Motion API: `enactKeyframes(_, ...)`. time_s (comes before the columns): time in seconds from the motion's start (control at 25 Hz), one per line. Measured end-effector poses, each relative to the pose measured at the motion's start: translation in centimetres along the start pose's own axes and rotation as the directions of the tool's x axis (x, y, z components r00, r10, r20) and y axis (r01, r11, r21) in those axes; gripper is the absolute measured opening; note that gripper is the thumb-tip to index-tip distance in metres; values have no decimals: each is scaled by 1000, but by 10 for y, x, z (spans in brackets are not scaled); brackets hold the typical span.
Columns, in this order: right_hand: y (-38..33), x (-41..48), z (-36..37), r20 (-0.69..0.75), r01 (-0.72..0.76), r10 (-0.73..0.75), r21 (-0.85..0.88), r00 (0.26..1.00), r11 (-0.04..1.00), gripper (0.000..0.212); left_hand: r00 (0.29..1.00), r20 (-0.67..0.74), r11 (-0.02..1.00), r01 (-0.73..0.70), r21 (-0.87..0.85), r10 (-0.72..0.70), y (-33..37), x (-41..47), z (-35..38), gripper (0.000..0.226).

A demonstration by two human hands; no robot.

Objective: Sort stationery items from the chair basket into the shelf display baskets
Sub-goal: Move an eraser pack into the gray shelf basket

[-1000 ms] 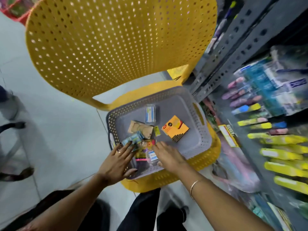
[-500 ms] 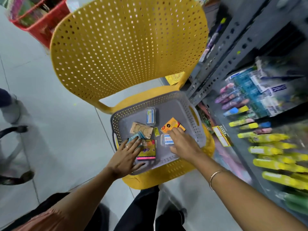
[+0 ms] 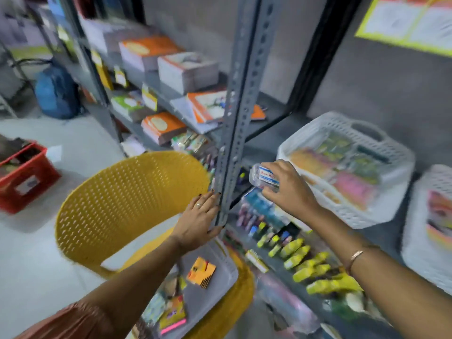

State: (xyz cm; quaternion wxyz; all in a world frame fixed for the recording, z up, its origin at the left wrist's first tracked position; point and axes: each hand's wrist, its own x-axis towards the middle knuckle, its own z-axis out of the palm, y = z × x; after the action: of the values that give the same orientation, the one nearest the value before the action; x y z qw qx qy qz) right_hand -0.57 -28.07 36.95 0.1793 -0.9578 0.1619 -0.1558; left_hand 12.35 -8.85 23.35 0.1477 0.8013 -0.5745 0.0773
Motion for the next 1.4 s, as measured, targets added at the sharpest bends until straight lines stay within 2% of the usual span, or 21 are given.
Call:
enactKeyframes(0.16,26,-15,-105,-140,-115,103,-81,985,990,49,973,-160,985,-170,-27,164,53,96,-47,49)
enactKeyframes(0.36,93,-91,-207,-227,-356,312,-187,923,916,43,898,-253,919,-388,-67,361,172,179,-77,49)
enactKeyframes(0.6,170,-239,-293,-261,-600,547,-215,795,770,37,833,-246,831,-538,-143,496,363,189,-71,66)
enactKeyframes(0.72,206,-305,-321,-230,-668,627,-248,744,701,33,814,-170,796,-580,-171,556,450,176,-58,70)
enactKeyframes(0.88,255,-384,-346,-189,-735,714,-260,674,626,49,766,-70,746,-639,-189,639,545,156,-35,81)
enactKeyframes(1.08,294,-442,-344,-85,-791,804,-269,588,550,46,721,48,715,-672,-190,691,599,128,3,78)
enactKeyframes(1.2,310,-458,-329,-24,-787,813,-264,582,557,41,708,85,707,-674,-213,701,617,125,8,81)
enactKeyframes(1.32,317,-464,-314,20,-775,808,-271,589,571,49,809,157,801,-495,-336,566,624,118,24,94)
enactKeyframes(1.4,321,-467,-305,50,-763,802,-280,595,583,55,840,214,857,-440,-270,499,620,115,43,95)
